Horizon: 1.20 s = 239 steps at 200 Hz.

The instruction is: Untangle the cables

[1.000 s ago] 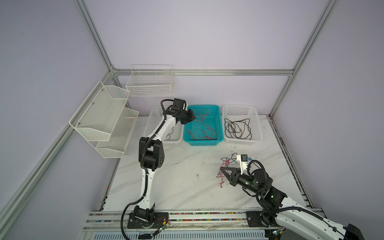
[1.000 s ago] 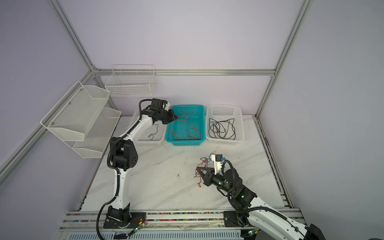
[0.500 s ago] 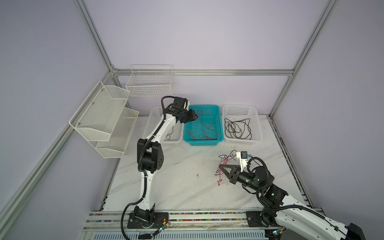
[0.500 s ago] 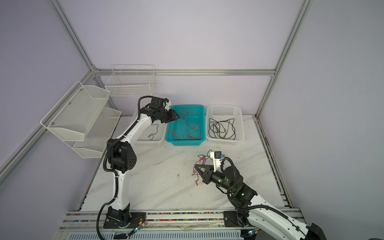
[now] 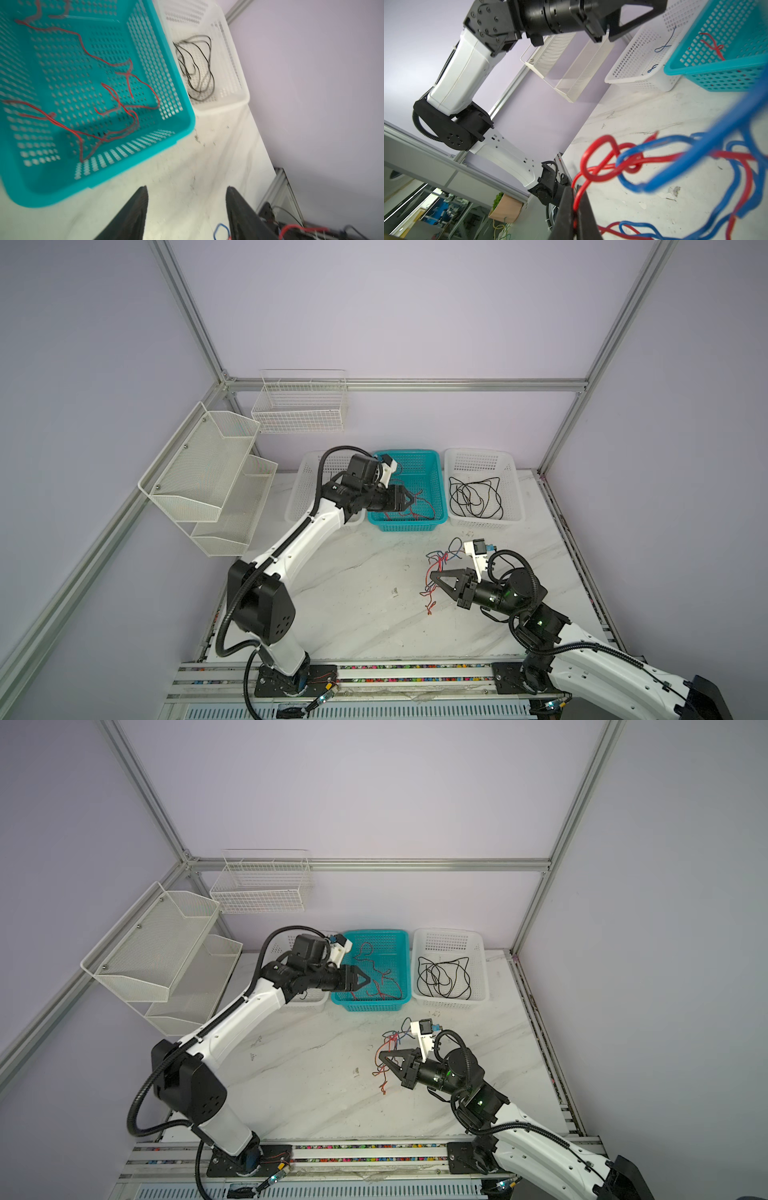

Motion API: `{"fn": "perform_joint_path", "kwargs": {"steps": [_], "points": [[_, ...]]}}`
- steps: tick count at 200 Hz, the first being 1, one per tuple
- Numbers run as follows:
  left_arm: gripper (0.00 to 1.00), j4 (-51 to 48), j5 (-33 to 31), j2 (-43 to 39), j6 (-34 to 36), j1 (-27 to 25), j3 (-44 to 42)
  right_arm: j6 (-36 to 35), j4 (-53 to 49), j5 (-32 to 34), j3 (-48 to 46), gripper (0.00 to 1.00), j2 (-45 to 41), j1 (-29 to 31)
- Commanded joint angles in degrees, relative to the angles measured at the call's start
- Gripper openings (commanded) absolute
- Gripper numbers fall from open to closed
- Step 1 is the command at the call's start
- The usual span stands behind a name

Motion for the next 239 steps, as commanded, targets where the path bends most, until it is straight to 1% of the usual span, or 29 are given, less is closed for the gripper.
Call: {"fn": "perform_joint_path", "kwargs": {"steps": [1, 16, 40, 62, 83, 106, 128, 153, 180, 217, 239], "points": [[0.61, 11.6, 5.0, -9.1, -5.4, -0.9, -14.7, 1.5, 8.8, -7.2, -0.3, 0.00, 0.9, 0.1], [0.62, 17.2, 6.4, -15.6, -8.1, -2.8, -23.7, 1.2, 10.0, -9.9, -0.3, 0.00, 1.9, 0.1], [0.62, 23.5, 8.6, -22.2, -12.6, -5.7, -35.1, 0.5, 11.5, -14.0, 0.2, 0.00, 3.8, 0.1], [0.62, 29.4, 8.0, -28.8, -16.3, -7.9, -42.7, -0.4, 11.4, -14.9, 0.4, 0.00, 6.6, 0.0], [0.63, 37.3, 7.9, -35.6, -21.5, -8.7, -49.0, -0.5, 12.2, -15.6, 0.5, 0.00, 9.8, 0.0], [0.64, 44.6, 8.2, -40.1, -26.7, -9.5, -54.6, -0.9, 12.5, -15.8, 1.0, 0.00, 11.8, 0.0], [0.64, 46.4, 8.3, -41.1, -28.5, -10.7, -57.0, -1.2, 12.4, -15.5, 1.2, 0.00, 12.6, 0.0], [0.62, 51.1, 8.8, -39.3, -30.6, -13.3, -59.9, -1.1, 12.5, -14.8, 1.4, 0.00, 12.9, 0.0], [0.52, 52.9, 8.5, -38.0, -30.5, -15.1, -61.0, -0.4, 13.5, -14.7, 1.5, 0.00, 12.9, 0.0], [0.48, 53.4, 8.3, -35.9, -29.7, -15.9, -59.8, 0.8, 15.5, -15.7, 1.1, 0.00, 14.0, 0.0], [0.38, 53.5, 8.6, -34.2, -29.1, -16.5, -59.1, 1.3, 16.2, -16.1, 0.8, 0.00, 14.0, 0.0]]}}
